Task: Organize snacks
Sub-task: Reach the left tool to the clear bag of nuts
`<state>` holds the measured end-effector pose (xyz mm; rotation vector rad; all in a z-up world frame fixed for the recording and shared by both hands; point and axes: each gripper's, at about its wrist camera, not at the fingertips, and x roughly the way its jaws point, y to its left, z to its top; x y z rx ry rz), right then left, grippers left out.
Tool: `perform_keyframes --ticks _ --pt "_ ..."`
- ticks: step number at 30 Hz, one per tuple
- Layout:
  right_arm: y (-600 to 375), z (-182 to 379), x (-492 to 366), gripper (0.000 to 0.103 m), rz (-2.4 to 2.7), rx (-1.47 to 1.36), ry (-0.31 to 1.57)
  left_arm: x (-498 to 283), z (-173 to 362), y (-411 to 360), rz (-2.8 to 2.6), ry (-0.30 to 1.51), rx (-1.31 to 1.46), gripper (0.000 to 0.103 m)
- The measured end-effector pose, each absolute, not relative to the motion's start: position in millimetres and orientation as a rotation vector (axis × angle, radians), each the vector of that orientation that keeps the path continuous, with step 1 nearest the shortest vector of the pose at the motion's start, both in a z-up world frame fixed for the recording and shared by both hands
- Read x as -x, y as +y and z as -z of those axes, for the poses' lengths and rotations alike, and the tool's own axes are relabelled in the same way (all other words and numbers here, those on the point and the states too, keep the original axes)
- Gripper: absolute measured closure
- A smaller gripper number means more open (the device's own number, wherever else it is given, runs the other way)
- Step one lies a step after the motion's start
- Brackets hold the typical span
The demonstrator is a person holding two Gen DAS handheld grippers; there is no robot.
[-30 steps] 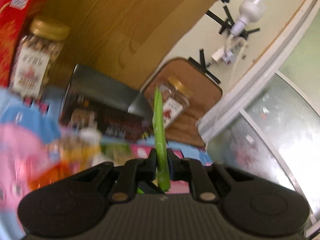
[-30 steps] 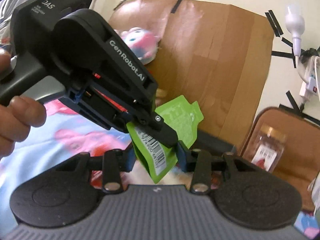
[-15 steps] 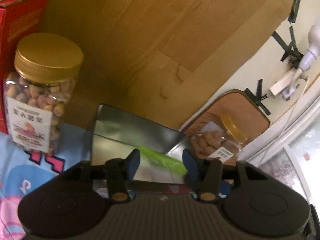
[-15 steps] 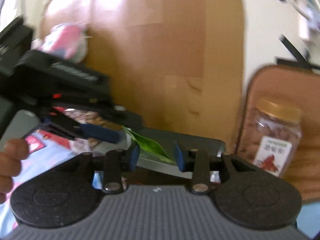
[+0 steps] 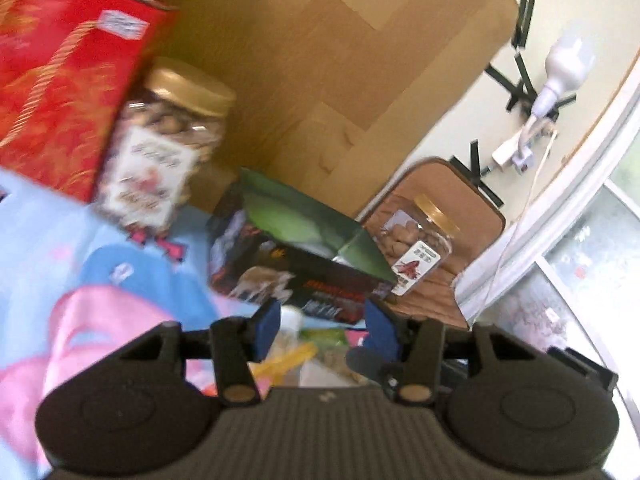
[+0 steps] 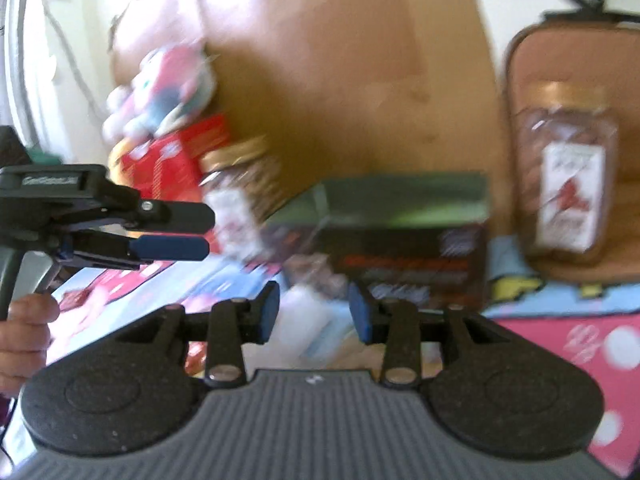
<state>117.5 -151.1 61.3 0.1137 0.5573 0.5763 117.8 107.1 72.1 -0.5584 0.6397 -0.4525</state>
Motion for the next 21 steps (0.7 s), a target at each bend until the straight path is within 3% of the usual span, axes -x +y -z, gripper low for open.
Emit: perform_keyframes --ticks 7,9,10,21 --pt "-105 -54 -144 0.060 -0.593 -0.144 0.662 -75 -41 155 0.342 0.674 0.688 0.055" --pt "-104 -45 -156 0.074 -0.598 -0.214 0.746 -66 -35 166 0.315 0.679 0.700 0.055" --pt "-103 -42 -156 0.092 -0.598 -0.224 0.762 -62 -33 171 0.304 0.679 0.705 0.055" --pt "-81 -56 -39 0.098 -0.823 -0.049 0.681 -39 -29 183 0.325 0.664 0.729 0.055"
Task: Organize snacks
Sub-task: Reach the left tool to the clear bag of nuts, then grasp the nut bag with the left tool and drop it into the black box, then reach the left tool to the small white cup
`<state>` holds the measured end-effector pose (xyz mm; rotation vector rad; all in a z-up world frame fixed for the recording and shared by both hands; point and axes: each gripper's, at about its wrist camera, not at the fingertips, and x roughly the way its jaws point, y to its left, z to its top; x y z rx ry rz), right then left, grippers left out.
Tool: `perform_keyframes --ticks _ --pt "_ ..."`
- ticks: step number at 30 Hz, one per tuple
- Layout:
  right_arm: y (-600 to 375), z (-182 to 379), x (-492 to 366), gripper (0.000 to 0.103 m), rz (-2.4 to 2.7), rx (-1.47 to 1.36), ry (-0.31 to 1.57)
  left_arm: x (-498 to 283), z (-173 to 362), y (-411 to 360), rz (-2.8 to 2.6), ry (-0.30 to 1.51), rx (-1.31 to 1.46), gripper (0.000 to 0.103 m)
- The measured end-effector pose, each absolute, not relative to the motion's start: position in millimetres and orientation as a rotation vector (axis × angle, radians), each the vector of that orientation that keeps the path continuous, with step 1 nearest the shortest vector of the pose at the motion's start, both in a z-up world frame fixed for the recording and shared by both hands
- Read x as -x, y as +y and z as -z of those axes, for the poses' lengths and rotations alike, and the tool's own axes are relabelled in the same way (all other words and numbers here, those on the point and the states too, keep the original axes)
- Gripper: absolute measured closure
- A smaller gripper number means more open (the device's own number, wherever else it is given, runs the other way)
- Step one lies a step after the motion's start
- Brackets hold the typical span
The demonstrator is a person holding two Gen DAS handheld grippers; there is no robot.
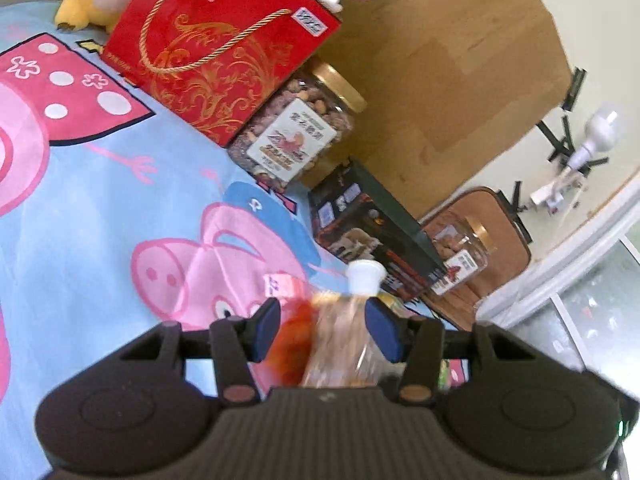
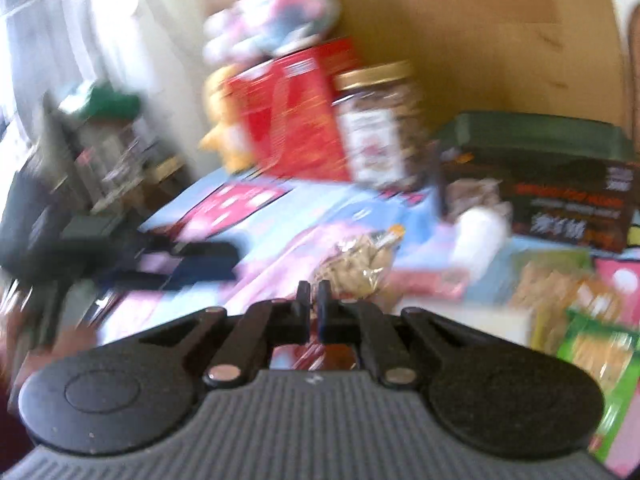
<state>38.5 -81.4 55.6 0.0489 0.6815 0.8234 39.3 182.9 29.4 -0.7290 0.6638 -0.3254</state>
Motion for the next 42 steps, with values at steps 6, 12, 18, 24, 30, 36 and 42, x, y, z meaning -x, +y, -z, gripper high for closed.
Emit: perform_keyframes --ticks 6,12,18,24,30,36,42 --pt "-92 -41 6 0.093 -0.833 -0.015 0.690 -21 -30 168 0.372 0.681 0.675 0.051" --pt "-100 -31 3 0.052 -0.805 -0.058 0.730 -1 -25 154 0.382 0.723 0.601 0.051" --pt "-89 -25 6 0.052 -0.838 -0.018 0.734 1 -10 137 0.377 0.795 0.552 0.055" --pt "-83 -28 13 0.090 -0.843 0.056 0.689 -2 -22 127 0.412 0.768 0.524 0.065" --pt "-104 -64 -8 0.090 -0.763 0.024 0.520 -48 -78 104 0.482 0.662 0.444 0.064" --pt "-121 -89 -87 0.090 -0.637 -0.089 0.463 -146 -110 73 0.480 0.625 0.387 0.065" --pt "-126 -83 -176 0.083 -0.478 -0.107 0.489 -223 -100 52 0.361 0.651 0.362 0.058"
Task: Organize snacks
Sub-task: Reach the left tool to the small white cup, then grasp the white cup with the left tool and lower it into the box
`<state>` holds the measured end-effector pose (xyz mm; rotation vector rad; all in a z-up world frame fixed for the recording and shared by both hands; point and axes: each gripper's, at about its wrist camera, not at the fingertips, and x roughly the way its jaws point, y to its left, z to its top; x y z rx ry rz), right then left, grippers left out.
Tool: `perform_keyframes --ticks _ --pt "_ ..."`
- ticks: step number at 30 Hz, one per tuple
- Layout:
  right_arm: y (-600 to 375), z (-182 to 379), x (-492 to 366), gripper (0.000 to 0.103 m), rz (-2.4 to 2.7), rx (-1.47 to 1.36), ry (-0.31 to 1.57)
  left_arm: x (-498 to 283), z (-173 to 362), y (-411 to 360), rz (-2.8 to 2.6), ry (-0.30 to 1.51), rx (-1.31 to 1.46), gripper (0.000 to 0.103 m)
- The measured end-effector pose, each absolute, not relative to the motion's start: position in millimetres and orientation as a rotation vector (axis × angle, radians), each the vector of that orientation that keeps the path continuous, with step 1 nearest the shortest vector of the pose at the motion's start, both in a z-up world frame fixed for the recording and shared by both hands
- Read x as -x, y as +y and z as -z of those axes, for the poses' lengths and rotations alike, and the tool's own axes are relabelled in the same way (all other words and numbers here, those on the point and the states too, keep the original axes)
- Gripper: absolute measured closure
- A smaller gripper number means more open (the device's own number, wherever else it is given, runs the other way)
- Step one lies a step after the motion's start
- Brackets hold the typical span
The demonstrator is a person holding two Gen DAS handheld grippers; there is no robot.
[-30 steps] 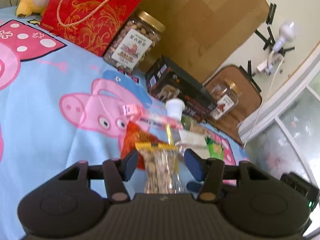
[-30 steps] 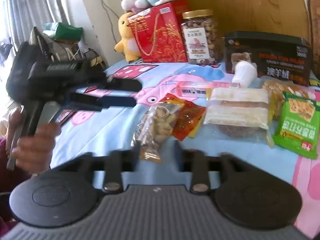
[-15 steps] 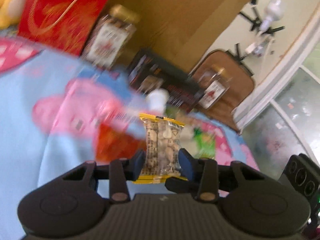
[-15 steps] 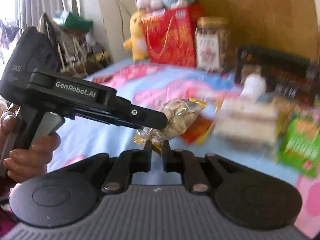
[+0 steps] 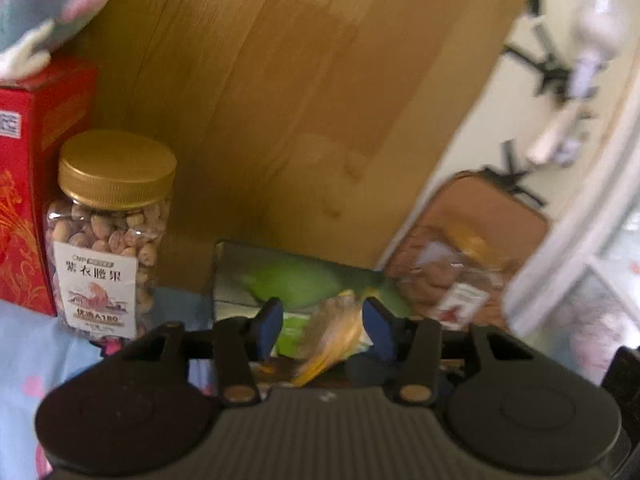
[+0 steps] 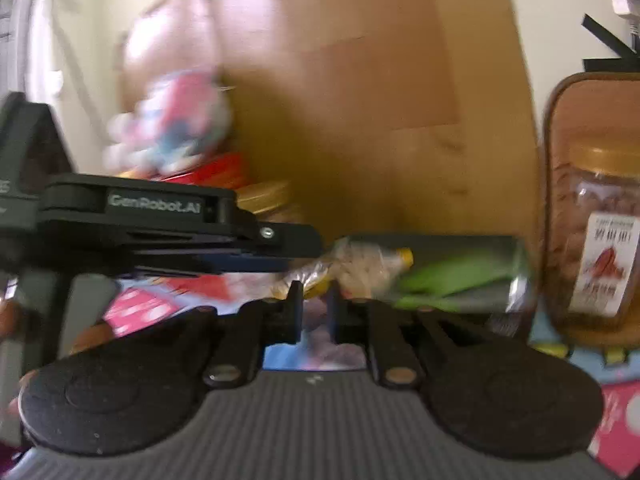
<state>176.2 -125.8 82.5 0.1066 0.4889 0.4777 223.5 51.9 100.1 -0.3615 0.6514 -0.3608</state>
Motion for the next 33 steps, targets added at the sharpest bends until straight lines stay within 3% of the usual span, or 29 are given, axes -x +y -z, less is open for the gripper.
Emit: perform_keyframes --ticks 9,15,18,20,24,27,29,33 --pt "-161 -57 -163 0.076 -0.500 -0.264 0.564 -177 -78 84 0.415 0.613 0.476 0.052" --pt "-131 -34 -152 0.073 -0.549 -0.241 0.683 -174 -45 88 0.405 0.757 0.500 0.052" --pt "-121 -26 -151 0.063 -0.536 -0.202 0.719 -174 -35 79 0.424 0.799 0.455 0.052" --pt "-117 -21 -152 0.060 -0.530 -0.182 0.737 -175 -30 71 0.429 0.816 0.409 0.044" --pt "-114 -17 -152 0.060 -0.523 -0.151 0.738 -181 -19 59 0.408 0.848 0.345 0.043" --pt "-112 -15 -152 0.061 -0.520 -0.136 0.724 -186 -9 59 0.409 0.861 0.370 0.053" --pt "-109 -14 -151 0.065 -0.525 -0.123 0.713 -186 -8 60 0.419 0.860 0.399 0.069" --pt "-110 -17 -145 0.066 -0.525 -0.131 0.686 -173 -19 56 0.422 0.821 0.362 0.069"
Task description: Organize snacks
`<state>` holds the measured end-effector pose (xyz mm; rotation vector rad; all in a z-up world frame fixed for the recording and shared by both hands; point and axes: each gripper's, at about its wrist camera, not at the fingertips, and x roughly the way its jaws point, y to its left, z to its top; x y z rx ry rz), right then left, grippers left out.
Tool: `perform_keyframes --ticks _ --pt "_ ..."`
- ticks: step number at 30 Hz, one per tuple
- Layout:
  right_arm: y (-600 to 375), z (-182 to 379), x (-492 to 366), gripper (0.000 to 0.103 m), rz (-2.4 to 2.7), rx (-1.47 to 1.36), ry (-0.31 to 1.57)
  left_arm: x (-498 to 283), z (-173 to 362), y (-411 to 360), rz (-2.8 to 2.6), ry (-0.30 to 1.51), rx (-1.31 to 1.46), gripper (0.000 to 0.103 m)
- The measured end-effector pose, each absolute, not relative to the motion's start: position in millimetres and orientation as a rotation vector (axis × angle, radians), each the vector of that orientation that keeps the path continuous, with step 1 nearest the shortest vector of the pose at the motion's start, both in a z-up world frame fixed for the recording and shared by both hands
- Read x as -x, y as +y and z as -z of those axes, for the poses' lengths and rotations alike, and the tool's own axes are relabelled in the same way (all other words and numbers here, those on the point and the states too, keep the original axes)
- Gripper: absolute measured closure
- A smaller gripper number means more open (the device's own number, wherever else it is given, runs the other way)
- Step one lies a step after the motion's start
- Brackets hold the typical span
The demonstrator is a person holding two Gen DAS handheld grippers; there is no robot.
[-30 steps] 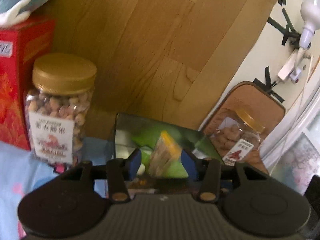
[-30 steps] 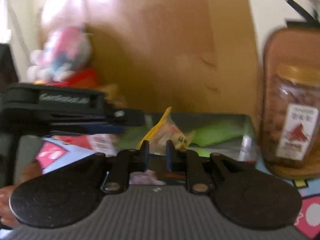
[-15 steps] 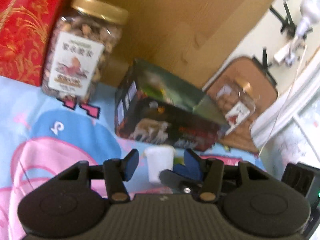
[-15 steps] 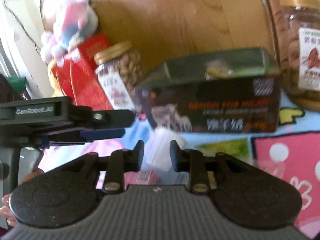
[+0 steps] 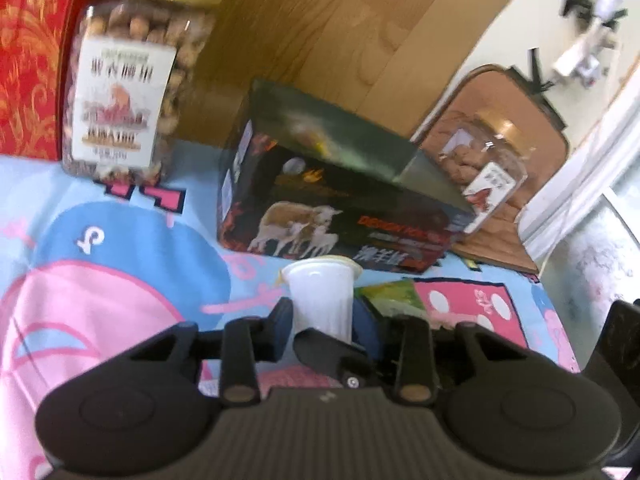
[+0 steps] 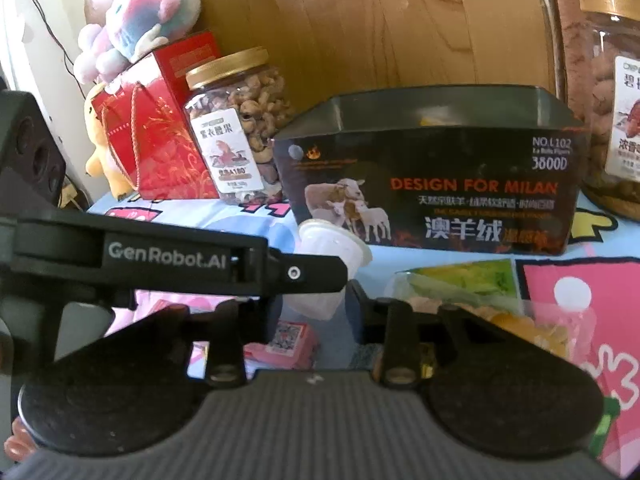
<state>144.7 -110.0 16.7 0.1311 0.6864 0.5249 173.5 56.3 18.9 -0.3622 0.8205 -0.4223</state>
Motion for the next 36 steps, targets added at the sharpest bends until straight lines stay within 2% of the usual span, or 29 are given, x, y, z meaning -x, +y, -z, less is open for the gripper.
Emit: perform_keyframes --ticks 5,10,18,22,28,36 --pt "-110 -36 -121 0.066 -0.521 -0.072 0.531 -162 -52 51 0.437 0.728 0.331 0.069" --pt "-115 -60 -138 0.066 -0.490 -0.050 0.431 -186 -84 38 0.442 0.677 0.289 0.069" --pt "-114 -64 -211 0.066 -0.466 -0.086 0.463 -248 -82 26 0.377 0.683 0.267 0.068" --pt "-107 -55 -219 0.065 -0.451 -0.049 0.485 -256 -72 26 0.317 0.704 0.252 0.068" --pt "-121 -61 -191 0.064 -0.443 -0.079 0.454 -234 -79 29 0.271 0.677 0.197 0.066" --pt "-168 -56 -112 0.061 -0.411 -0.228 0.452 -151 -93 22 0.159 0.616 0.038 0.065"
